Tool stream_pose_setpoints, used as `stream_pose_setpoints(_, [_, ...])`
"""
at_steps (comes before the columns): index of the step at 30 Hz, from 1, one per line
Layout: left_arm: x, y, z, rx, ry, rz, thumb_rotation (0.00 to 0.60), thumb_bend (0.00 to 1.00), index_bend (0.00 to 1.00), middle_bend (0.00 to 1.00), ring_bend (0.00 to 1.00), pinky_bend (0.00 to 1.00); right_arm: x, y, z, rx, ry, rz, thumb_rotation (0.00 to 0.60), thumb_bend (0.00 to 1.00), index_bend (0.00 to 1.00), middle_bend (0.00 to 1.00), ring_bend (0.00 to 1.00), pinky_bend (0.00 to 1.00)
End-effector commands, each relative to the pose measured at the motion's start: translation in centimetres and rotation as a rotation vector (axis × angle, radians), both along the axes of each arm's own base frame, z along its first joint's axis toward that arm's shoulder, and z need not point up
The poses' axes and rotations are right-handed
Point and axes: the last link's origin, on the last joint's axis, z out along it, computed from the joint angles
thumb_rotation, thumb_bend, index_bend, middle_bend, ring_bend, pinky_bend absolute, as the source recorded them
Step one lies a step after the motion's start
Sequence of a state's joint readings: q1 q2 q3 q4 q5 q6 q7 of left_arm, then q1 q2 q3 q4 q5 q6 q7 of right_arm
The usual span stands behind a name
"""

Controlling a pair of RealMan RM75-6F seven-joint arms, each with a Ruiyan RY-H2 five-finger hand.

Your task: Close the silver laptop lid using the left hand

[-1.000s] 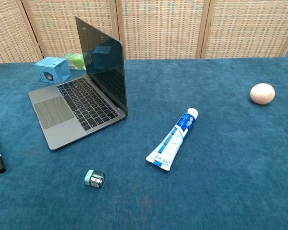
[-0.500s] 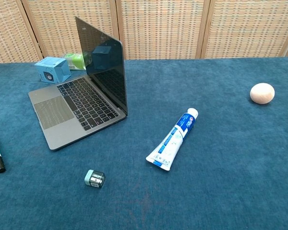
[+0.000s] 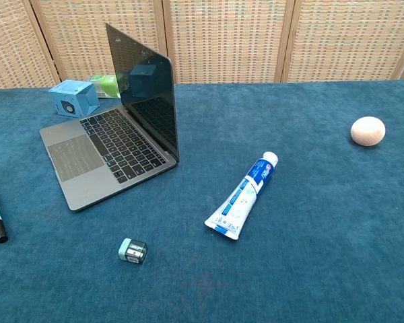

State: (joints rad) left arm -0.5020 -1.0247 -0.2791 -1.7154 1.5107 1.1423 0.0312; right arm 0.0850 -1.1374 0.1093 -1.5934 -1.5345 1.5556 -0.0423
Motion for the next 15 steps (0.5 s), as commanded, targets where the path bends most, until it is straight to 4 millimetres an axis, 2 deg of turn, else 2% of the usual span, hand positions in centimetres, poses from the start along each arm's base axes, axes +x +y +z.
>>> stream_pose_setpoints(1, [3.0,3.6,-1.3,-0.051,0.066,-0.042,0.600,1.00,0.10,0.00,0.00,0.00,-0.2,-0.3,-0.1,0.000,0.004,-0.012,0.600,0.00,0.00,0.00,0.00,0.00])
stream_pose_setpoints(8, [6.8,6.7,-4.2,-0.099,0.172,-0.063,0.600,1.00,0.12,0.00,0.00,0.00,-1.1,-1.0,-0.1,-0.003,0.004,-0.050,0.600,0.00,0.00,0.00,0.00,0.00])
stream_pose_setpoints(15, [9.1,8.8,-6.7,-0.112,0.226,-0.057,0.600,1.00,0.13,0.00,0.00,0.00,-1.7,-1.5,0.1,-0.011,0.005,-0.081,0.600,0.00,0.00,0.00,0.00,0.00])
